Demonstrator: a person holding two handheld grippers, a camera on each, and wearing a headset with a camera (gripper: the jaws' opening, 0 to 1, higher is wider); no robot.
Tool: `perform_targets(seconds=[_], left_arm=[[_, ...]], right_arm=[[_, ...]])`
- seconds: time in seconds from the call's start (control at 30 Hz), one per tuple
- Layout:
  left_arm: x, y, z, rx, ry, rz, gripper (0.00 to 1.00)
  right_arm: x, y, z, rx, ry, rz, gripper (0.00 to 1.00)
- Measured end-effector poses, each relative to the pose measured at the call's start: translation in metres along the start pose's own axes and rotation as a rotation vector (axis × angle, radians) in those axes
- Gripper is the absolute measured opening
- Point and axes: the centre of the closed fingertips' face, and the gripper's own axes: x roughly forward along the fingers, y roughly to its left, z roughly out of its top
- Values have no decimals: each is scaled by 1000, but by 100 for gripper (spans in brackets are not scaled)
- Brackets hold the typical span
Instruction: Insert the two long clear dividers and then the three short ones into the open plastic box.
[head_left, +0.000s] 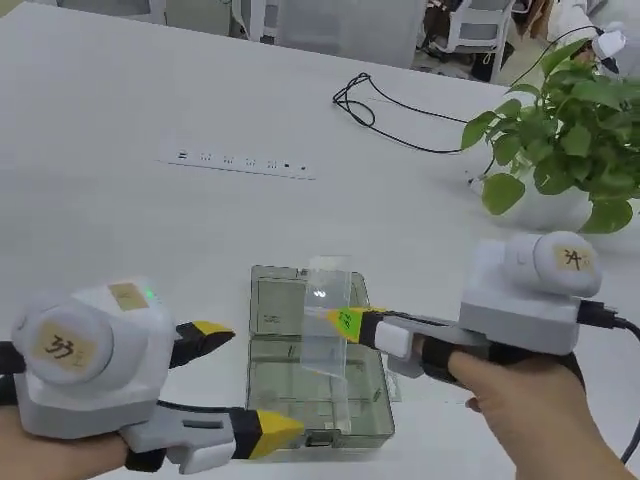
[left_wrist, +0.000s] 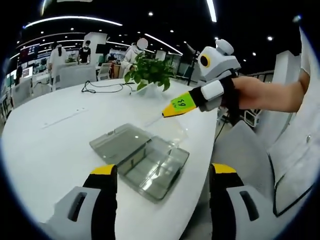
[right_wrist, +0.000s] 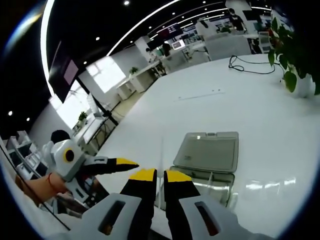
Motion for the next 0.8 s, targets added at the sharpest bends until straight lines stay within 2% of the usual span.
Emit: perform_targets(seconds=[0.13, 0.33, 0.5, 0.8], left_arm=[[-3, 0, -6, 52, 8, -15, 89], [-4, 1, -17, 93, 38, -42, 100], [-4, 1, -24, 123, 59, -77, 100], [-5, 2, -24, 137, 53, -107, 100]], right_arm=[[5, -7, -7, 38, 56, -41, 7], [9, -20, -11, 96, 112, -97, 7], [13, -25, -15, 125, 158, -134, 7], [24, -30, -44, 195, 305, -175, 7]])
